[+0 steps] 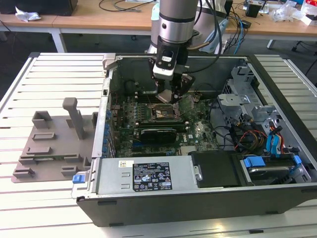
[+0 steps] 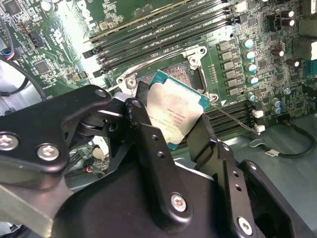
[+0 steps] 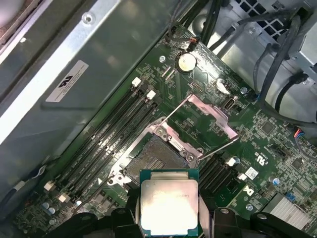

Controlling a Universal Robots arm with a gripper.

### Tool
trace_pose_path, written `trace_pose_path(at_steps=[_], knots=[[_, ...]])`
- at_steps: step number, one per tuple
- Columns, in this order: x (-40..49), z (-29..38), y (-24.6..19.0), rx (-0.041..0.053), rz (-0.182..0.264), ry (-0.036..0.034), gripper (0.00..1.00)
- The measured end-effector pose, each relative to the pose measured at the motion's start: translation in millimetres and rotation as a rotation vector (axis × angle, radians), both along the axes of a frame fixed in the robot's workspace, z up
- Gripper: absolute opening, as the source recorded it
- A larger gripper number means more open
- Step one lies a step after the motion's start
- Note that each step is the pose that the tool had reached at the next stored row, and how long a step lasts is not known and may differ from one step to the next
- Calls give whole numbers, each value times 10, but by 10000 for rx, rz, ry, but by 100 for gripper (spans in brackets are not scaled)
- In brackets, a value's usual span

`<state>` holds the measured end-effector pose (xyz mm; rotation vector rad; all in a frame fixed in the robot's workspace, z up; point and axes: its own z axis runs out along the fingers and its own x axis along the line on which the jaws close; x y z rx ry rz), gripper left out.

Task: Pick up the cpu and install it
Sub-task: 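Place the cpu into insertion slot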

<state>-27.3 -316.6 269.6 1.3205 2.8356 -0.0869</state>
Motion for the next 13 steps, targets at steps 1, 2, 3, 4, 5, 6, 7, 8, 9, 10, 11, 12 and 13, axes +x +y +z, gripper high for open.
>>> trace_pose_path(at_steps=[1, 2, 3, 4, 5, 6, 7, 8, 9, 10, 11, 12, 13], knots=[[0, -1, 0, -1, -115, 0, 55], [0, -2, 0, -2, -205, 0, 55], [0, -2, 0, -3, -248, 0, 55], [0, -2, 0, -4, -279, 0, 55], [0, -3, 0, -5, -355, 0, 55], [0, -3, 0, -6, -454, 0, 55], [0, -4, 0, -7, -525, 0, 55], [0, -4, 0, -7, -582, 0, 55], [0, -5, 0, -8, -685, 0, 55], [0, -5, 0, -8, -810, 0, 55], [0, -6, 0, -8, -934, 0, 55], [0, -7, 0, -8, -1077, 0, 55], [0, -8, 0, -8, -1309, 0, 55]])
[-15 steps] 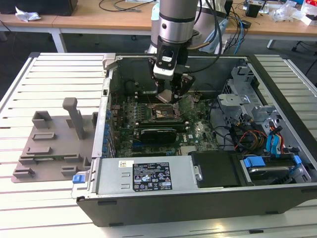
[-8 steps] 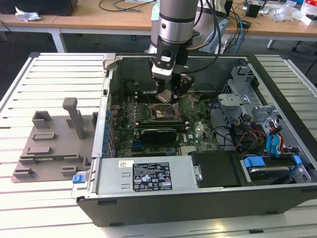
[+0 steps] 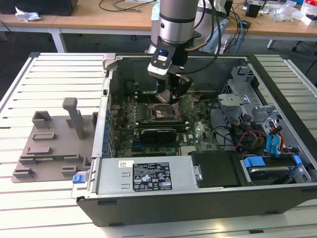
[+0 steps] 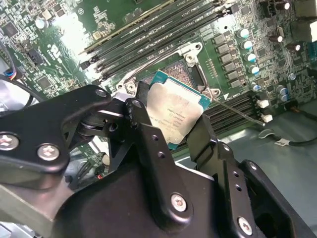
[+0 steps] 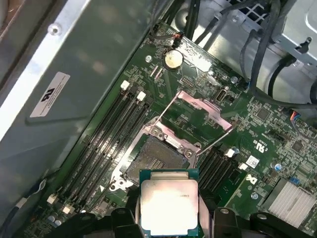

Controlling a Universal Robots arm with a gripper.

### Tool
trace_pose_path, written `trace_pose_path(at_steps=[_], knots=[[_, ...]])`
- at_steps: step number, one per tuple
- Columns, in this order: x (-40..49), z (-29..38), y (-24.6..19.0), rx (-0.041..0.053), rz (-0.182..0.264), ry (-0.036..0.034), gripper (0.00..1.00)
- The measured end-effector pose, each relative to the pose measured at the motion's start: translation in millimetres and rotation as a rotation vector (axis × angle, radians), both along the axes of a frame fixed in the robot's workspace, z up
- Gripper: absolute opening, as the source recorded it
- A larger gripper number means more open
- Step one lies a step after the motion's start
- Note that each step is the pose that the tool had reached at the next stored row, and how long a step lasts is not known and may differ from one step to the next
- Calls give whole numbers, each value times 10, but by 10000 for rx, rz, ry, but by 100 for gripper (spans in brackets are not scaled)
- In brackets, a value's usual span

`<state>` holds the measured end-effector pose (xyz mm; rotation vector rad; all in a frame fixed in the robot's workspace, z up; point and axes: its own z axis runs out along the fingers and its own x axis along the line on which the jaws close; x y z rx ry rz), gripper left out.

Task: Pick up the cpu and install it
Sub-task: 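Place the cpu into insertion slot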

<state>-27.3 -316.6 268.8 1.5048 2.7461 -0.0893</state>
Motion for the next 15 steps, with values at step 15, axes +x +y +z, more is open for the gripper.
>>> trace_pose_path(at_steps=[15], knots=[[0, -11, 0, -4, -3060, 0, 55]])
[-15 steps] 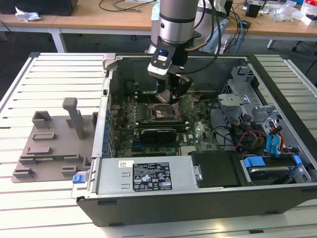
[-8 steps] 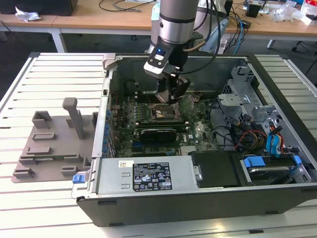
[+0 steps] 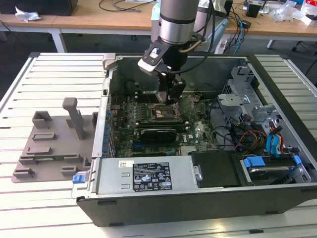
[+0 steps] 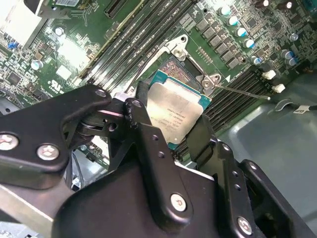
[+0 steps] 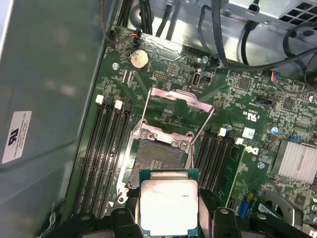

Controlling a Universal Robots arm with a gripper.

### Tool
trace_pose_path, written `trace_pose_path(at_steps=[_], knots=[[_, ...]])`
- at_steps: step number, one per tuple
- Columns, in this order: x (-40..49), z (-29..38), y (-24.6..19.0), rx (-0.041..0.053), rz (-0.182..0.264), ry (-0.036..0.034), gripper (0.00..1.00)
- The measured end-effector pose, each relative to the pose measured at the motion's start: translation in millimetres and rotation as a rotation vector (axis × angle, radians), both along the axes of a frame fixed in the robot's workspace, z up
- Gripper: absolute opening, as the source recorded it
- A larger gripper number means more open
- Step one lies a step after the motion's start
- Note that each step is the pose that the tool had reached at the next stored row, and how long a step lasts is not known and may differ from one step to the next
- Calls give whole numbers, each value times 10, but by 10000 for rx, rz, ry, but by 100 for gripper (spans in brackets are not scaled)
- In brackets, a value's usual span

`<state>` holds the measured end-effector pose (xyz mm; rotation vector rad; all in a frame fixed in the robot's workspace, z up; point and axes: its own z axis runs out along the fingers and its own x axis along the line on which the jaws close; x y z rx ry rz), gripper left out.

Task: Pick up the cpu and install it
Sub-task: 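Place the cpu into insertion slot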

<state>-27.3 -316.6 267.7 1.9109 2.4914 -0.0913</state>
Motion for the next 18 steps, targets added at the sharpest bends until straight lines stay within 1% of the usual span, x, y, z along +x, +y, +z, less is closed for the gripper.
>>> trace_pose_path(at_steps=[1, 10, 14, 18], knots=[[0, -1, 0, 0, -123, -1, 55], [0, -3, 0, -1, -758, 0, 55], [0, -8, 0, -2, -1393, 0, 55], [0, -11, 0, -2, -1846, 0, 55]])
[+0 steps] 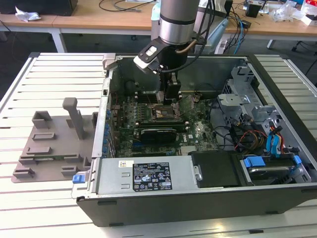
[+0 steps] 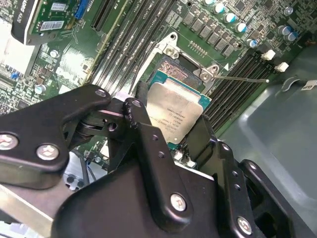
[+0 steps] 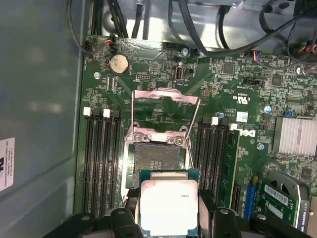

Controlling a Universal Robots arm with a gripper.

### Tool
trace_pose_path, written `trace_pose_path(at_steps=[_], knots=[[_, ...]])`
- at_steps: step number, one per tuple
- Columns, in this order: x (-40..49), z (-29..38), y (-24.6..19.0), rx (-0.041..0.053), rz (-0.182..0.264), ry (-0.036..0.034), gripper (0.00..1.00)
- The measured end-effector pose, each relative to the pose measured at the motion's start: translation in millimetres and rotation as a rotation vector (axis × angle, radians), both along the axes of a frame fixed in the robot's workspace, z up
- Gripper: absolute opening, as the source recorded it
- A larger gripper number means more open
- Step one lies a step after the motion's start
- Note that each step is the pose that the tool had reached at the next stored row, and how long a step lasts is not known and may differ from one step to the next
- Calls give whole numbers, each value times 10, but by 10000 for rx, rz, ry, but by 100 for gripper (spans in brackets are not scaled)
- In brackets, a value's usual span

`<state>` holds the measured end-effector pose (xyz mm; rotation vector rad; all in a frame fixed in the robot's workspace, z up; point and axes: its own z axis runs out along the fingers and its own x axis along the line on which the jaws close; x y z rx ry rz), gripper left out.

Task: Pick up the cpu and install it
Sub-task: 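Place the cpu into insertion slot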

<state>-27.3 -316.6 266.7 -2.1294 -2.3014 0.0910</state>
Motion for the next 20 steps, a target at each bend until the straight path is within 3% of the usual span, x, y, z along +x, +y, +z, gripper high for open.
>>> trace_pose_path(at_steps=[10, 16, 20], knots=[[0, -9, 0, -1, -778, 0, 55], [2, -13, 3, -2, -661, 0, 55], [2, -56, 4, -1, -661, 0, 55]])
